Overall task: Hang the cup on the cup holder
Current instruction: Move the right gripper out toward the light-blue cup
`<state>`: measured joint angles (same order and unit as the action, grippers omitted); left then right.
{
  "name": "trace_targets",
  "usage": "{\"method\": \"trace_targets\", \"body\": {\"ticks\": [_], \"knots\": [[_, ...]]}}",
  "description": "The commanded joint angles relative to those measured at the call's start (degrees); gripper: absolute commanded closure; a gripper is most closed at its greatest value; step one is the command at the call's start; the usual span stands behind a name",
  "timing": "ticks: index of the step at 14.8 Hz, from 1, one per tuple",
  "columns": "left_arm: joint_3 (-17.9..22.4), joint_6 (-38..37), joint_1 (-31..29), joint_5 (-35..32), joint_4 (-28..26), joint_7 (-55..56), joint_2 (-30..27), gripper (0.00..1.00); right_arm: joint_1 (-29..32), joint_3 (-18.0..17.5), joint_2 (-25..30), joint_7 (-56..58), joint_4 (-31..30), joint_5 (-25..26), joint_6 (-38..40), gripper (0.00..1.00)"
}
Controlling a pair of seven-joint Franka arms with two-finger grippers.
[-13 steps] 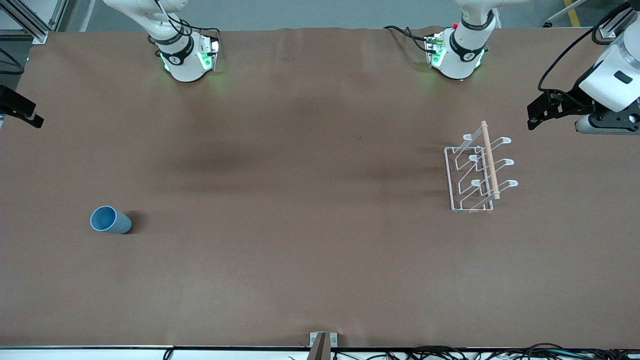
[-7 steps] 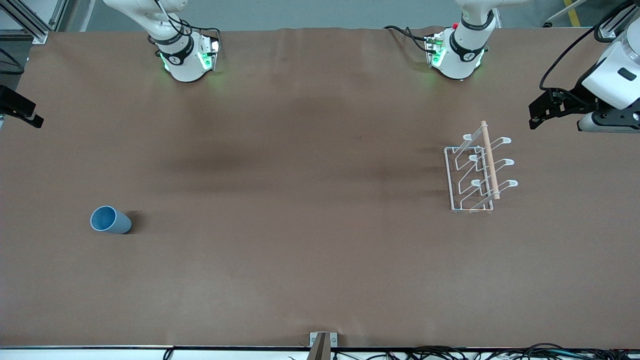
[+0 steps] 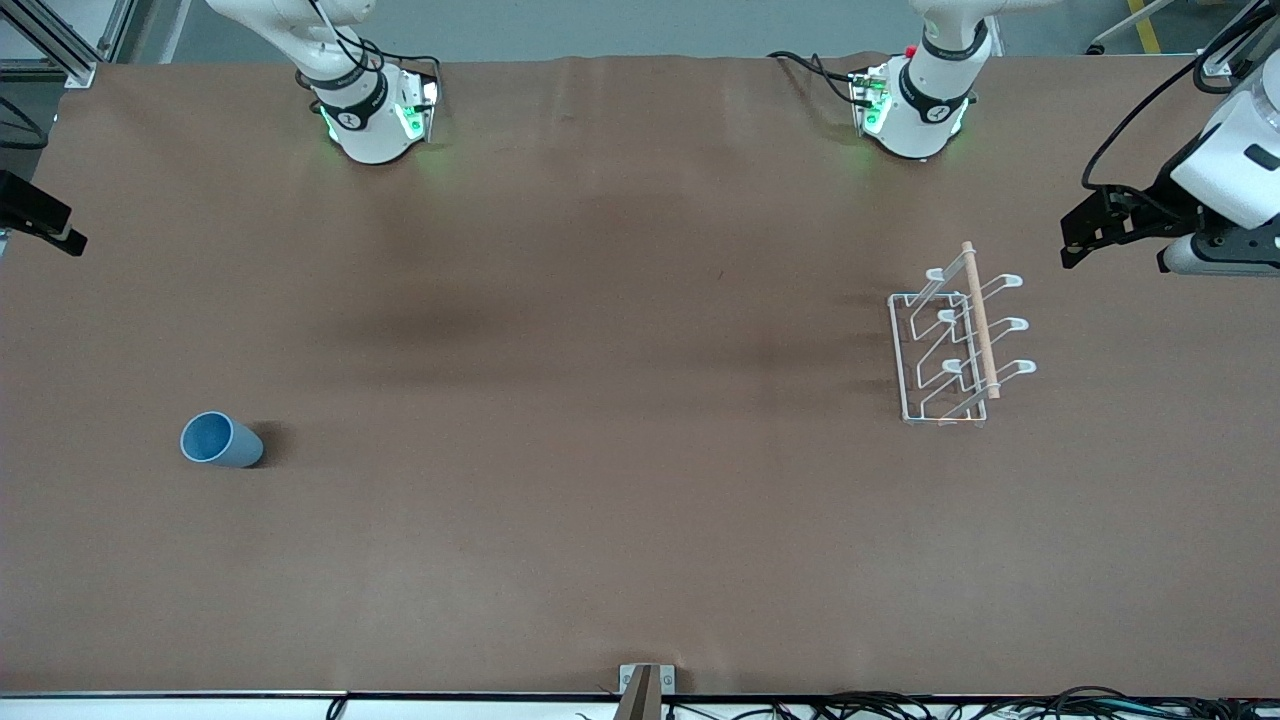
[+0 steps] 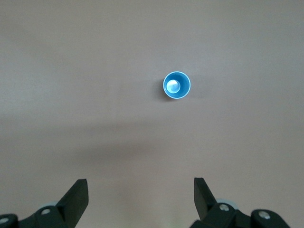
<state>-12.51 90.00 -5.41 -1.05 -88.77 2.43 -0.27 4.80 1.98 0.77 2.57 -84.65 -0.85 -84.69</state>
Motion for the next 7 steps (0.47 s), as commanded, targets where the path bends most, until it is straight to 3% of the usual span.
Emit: {"method": "trace_targets", "body": {"ticks": [1, 7], "knots": [[-0.23, -0.71, 0.40, 0.17, 1.67, -0.41, 0.97, 0.00, 2.40, -0.48, -0.85, 1.46, -0.77, -0.47, -2.39, 0.02], [-0.24, -0.62, 0.40, 0.44, 1.67, 0.11, 1.50, 0.00, 4.93, -0.48, -6.90, 3.05, -9.21, -0.20, -17.41, 0.02]]}}
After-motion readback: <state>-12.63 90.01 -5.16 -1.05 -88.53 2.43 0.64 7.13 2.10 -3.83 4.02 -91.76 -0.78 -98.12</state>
